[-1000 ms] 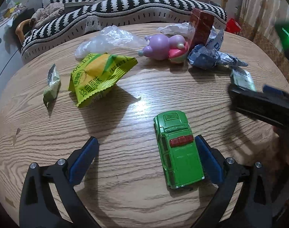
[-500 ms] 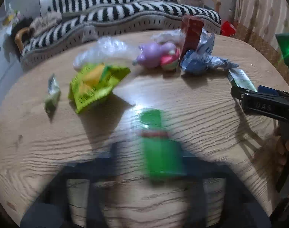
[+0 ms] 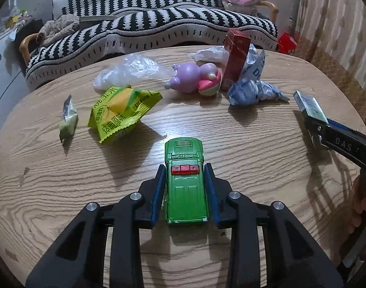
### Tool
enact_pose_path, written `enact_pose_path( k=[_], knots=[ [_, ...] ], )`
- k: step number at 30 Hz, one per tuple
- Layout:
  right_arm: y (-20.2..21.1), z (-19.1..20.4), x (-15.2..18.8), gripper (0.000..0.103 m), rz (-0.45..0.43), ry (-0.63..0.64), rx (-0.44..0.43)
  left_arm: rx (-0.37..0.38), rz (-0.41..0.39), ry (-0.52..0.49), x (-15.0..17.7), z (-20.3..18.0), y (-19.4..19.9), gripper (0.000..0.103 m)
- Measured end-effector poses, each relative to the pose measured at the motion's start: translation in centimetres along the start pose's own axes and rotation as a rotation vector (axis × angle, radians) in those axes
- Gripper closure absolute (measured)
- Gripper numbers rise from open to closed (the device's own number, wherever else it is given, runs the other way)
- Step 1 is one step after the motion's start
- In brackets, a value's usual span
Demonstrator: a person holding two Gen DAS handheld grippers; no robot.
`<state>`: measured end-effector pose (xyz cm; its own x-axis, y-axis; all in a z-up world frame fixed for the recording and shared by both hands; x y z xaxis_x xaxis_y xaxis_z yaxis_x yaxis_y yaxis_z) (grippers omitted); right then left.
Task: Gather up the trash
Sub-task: 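Grasp the green toy car with the left tool while the right tool grasps the cigarette pack, then carry the car and cigarette pack to the bin and open both tools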
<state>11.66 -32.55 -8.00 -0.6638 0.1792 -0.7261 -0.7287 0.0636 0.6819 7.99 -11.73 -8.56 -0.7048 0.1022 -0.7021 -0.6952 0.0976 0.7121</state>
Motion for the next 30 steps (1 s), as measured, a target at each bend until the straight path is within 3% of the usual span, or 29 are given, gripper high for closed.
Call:
enact_pose_path(
  k=[4,7,11,13,17,19,23,26,30],
  knots=[
    [1.6,-0.2,-0.4,0.048,-0.049,-0.012,-0.004,0.001,-0.032,-0.027,-0.7,-0.9,0.8,0.072],
    [4.7,-1.7,-0.2,0.048,-0.092,-0.084,-0.053,0.033,-0.024,-0.031,-0.4,-2.5,1.5,0.072],
    [12.4,-7.6,1.2,0.048,-0.213,-0.124,-0.01,0.091,-0.034,-0.06,-0.2,-7.0,4.3,0.072],
    [16.1,-11.9,2.9,0.048,-0.227,-0.15,0.029,0.151,-0.039,-0.089,0.0,-10.4,6.0,0.071],
    [21.1,-20.8,8.5,0.048,-0.193,-0.3,0.081,0.338,-0.027,-0.206,2.1,-20.9,10.3,0.071],
    [23.0,-25.5,12.2,0.048,-0.16,-0.407,0.106,0.431,0.023,-0.282,4.8,-26.8,11.7,0.071],
    [24.1,-30.8,19.4,0.048,-0.057,-0.503,0.171,0.554,0.149,-0.403,11.3,-35.0,12.2,0.071],
    [24.3,-32.8,23.3,0.048,-0.006,-0.573,0.169,0.608,0.251,-0.465,15.9,-38.6,11.9,0.071],
    [24.2,-34.3,25.3,0.048,0.014,-0.621,0.164,0.618,0.297,-0.497,17.8,-40.1,11.9,0.071]
  ],
)
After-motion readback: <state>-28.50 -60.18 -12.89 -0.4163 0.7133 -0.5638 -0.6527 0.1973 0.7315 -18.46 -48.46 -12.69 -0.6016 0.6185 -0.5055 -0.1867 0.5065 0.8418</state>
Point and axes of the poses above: each gripper's, at about its wrist camera, not at the fingertips, and y roughly against the way its jaws point, z to its left, x to its underside, the point moved 5 cm from there along -y, roughly the way its jaws point, and after that the axes turned 8 degrees about -z, right-handed, at the moved point
